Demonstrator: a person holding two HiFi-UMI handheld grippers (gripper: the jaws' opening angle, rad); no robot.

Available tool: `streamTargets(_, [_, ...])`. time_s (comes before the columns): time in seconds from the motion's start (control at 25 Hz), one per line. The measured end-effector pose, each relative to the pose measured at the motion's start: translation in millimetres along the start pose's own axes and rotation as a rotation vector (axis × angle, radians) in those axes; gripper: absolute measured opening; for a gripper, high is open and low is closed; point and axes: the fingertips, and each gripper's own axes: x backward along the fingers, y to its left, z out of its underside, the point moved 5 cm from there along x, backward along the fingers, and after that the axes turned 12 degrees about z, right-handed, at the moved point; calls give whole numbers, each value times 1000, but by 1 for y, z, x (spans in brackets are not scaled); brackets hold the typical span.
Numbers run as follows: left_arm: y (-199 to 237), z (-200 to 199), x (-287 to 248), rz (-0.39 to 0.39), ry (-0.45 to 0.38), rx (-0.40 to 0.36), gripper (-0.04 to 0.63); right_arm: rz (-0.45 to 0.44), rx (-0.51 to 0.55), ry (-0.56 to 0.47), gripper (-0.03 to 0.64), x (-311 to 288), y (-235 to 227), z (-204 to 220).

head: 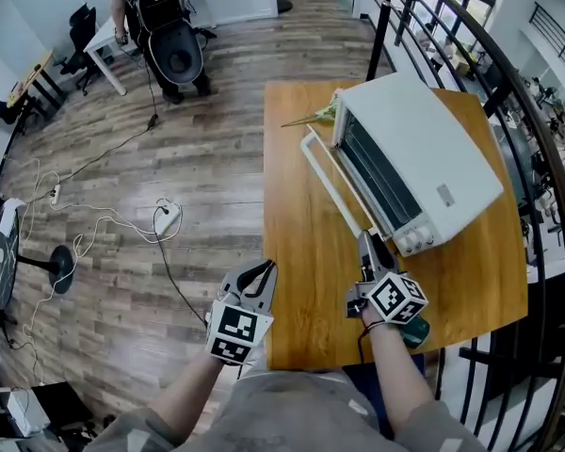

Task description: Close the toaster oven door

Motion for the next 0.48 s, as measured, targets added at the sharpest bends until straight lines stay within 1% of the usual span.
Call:
streamTargets(0.24, [-5, -31, 6, -5, -37, -34, 25, 31, -116, -81, 156, -5, -16, -40])
streamTargets(0.48, [-4, -42, 6, -15, -40, -47, 25, 96, -216, -156, 161, -6, -29, -68])
